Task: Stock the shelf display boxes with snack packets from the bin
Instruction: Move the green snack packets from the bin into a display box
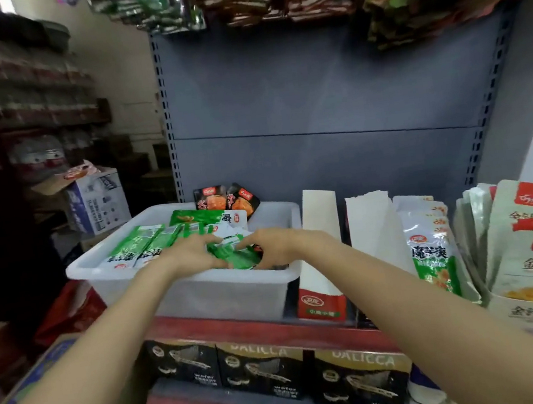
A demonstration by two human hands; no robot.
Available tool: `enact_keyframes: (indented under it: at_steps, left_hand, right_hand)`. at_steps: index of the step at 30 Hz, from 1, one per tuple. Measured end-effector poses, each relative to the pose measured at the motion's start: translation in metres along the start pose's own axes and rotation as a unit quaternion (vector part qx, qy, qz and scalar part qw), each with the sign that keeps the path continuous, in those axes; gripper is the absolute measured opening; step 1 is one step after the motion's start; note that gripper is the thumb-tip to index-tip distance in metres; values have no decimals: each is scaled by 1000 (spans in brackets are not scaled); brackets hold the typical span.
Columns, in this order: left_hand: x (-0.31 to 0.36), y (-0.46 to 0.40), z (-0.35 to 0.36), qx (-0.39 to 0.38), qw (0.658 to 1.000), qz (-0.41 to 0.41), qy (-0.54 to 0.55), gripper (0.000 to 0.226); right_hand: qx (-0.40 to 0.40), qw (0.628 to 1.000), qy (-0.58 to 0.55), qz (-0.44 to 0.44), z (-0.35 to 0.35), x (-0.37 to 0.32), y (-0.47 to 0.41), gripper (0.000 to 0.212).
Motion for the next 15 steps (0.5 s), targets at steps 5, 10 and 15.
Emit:
enact_keyframes:
  at_steps: [5, 10, 15]
  left_hand:
    - [-5, -6, 2, 2, 1000, -5, -14, 58]
    - [-6, -9, 2, 16, 999, -8, -31, 52]
    - [-9, -10, 1, 29, 999, -16, -31, 54]
  right_hand:
    - [-78, 996, 20, 39, 12, 3, -10, 66]
    - [-23, 999, 12, 35, 14, -3, -15, 67]
    - [2, 998, -38, 40, 11, -13, -16, 58]
Point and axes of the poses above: each hand's wrist, its own y-axis away from the middle knuckle, its own z-axis out of the palm, x = y × z, the point moved 10 cm from there along -y, towards the middle knuckle, and after that the axes turned 14 degrees about -y, right-handed, at the moved point
